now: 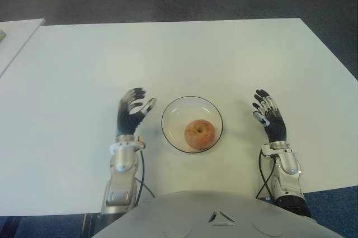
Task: Put the apples into the plate.
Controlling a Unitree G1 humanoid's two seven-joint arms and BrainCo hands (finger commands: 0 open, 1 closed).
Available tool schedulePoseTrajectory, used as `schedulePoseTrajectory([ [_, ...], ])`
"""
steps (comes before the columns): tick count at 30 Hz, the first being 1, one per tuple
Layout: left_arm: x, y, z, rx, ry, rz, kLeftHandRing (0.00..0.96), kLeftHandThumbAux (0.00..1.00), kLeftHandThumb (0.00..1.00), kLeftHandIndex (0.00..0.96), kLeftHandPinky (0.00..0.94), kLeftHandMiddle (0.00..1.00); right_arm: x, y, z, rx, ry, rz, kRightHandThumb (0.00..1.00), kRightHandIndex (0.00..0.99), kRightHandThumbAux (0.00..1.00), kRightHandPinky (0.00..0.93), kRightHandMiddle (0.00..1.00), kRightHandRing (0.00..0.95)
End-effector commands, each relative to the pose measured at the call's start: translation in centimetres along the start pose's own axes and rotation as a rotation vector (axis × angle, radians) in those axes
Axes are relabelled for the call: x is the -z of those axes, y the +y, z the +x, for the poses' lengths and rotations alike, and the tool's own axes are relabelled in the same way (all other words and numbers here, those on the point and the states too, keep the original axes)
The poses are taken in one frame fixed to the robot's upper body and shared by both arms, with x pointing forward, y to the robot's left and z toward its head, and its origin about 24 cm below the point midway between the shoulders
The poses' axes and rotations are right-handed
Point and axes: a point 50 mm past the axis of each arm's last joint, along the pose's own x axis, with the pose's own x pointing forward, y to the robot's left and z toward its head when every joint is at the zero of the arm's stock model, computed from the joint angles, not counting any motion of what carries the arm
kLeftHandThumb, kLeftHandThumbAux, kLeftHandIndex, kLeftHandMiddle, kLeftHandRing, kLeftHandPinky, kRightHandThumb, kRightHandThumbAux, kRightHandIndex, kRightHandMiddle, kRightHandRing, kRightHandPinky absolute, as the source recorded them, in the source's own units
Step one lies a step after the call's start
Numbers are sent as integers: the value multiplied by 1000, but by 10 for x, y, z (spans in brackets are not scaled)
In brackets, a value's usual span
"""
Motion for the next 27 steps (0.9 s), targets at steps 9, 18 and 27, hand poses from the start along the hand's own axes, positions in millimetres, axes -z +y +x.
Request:
schedulePoseTrajectory([
  [9,29,7,-30,-55,111,-94,273,634,213,264,286,256,68,23,-64,-26,441,83,116,5,526,0,31,0],
  [18,49,3,-37,-6,136,-80,232,572,176,247,261,221,68,22,-63,-27,444,83,119,21,527,0,39,1],
  [27,72,-2,-48,58,191,-43,213,523,120,227,254,203,69,18,-62,-25,446,73,122,28,511,0,41,2],
])
